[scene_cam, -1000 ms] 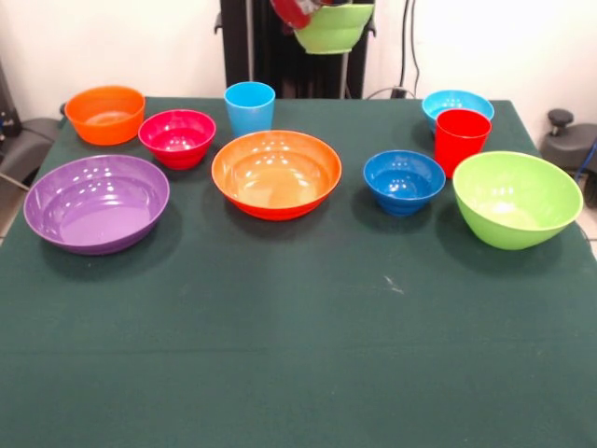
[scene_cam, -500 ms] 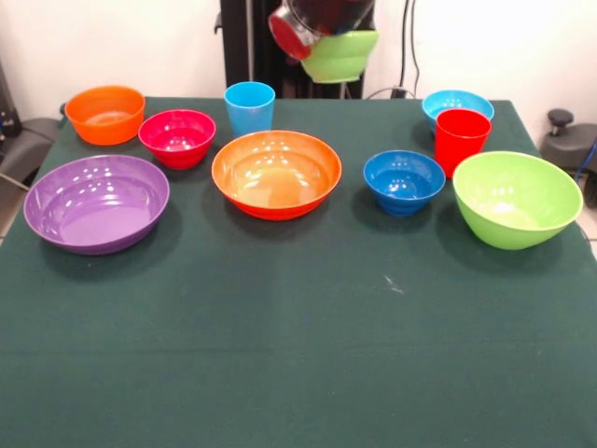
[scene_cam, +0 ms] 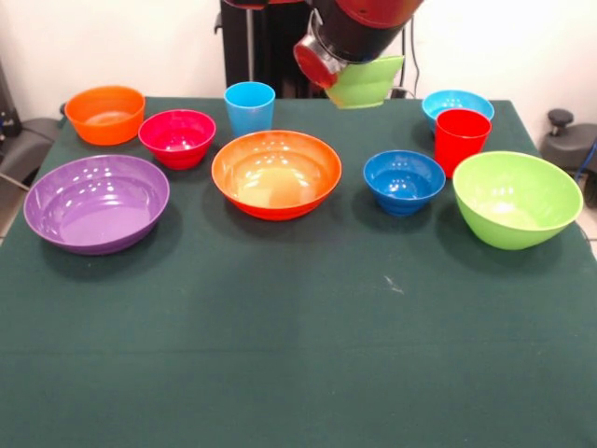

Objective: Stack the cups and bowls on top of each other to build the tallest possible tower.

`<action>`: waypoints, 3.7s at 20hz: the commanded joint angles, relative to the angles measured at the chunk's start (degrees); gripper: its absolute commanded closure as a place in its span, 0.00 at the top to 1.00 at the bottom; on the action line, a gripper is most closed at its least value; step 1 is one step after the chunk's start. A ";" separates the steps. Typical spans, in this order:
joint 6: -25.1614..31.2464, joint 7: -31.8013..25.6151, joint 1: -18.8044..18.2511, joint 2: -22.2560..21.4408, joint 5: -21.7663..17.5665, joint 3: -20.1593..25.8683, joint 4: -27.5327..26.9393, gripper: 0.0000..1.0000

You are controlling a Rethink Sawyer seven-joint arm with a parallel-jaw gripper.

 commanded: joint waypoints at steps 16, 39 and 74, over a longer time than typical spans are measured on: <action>-14.04 -2.54 2.25 0.65 -2.77 1.41 -7.70 0.00; -18.60 -11.22 2.08 5.71 -11.01 -1.43 -11.88 0.00; -16.44 -13.25 2.80 4.23 -15.45 -3.90 -8.90 1.00</action>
